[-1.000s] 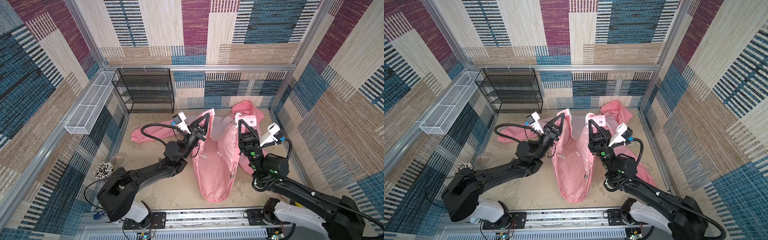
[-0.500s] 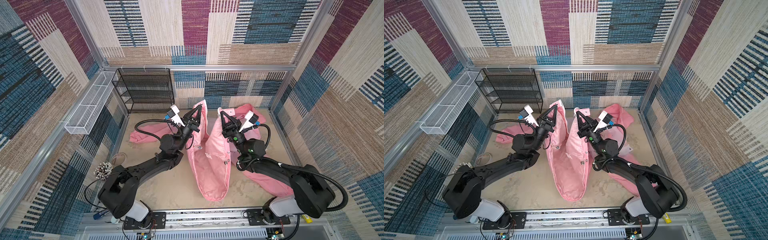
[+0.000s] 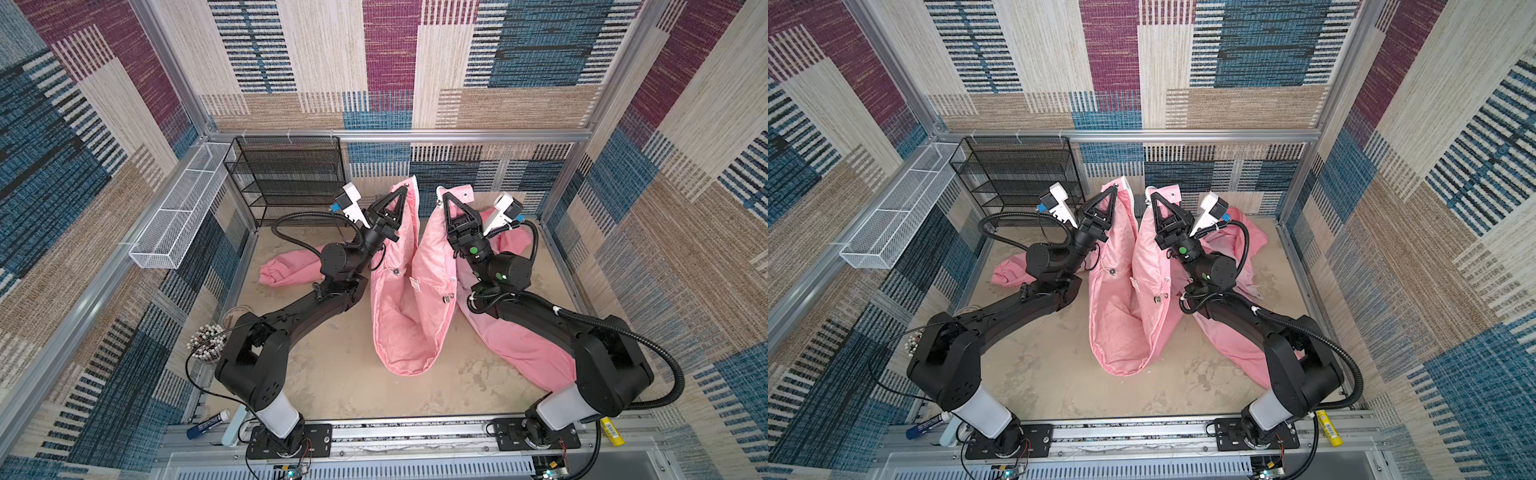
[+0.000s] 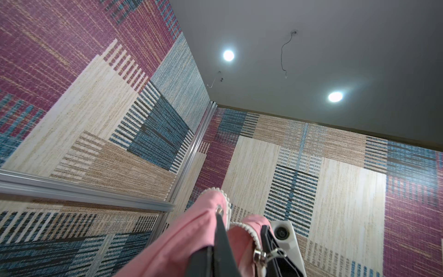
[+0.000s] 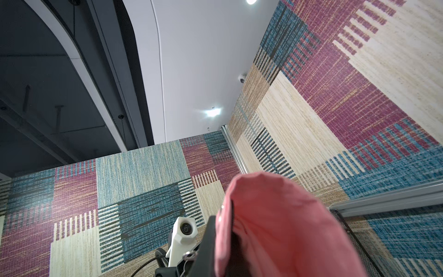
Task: Zip up the jacket
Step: 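Hold the jacket raised with both grippers, zipper edges side by side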
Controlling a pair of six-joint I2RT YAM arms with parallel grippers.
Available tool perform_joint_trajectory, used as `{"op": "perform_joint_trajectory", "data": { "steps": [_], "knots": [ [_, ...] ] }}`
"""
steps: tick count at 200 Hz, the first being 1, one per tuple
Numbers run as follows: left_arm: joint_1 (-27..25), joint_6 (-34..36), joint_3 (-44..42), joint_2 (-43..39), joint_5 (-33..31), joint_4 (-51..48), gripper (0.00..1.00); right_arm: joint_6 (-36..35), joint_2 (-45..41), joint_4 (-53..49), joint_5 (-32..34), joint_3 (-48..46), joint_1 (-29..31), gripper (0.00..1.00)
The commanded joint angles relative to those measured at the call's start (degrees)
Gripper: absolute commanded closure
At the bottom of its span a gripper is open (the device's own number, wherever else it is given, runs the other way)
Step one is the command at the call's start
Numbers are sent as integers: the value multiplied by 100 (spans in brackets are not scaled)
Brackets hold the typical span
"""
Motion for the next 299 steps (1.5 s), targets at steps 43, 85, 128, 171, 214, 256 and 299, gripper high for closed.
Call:
{"op": "perform_joint_trajectory", "data": {
  "steps": [43,85,128,171,214,256,299],
  "knots": [
    [-34,-91,266,-145,702,345,100,300,-64,2480,-376,327,4,100],
    [-54,157,288,-314,782,345,100,385,38,2492,-452,844,4,100],
    [-55,194,627,-296,831,345,100,604,265,2484,-596,1429,11,100],
    [-51,251,890,-207,945,352,100,801,377,2494,-608,1649,14,100],
    [-58,311,1007,-121,1006,361,100,1067,428,2490,-559,1801,47,100],
    [-151,357,1281,66,1039,354,100,1224,446,2492,-402,1798,70,100],
    [-250,438,1451,193,1012,359,100,1197,386,2493,-145,1700,109,100]
  ]
}}
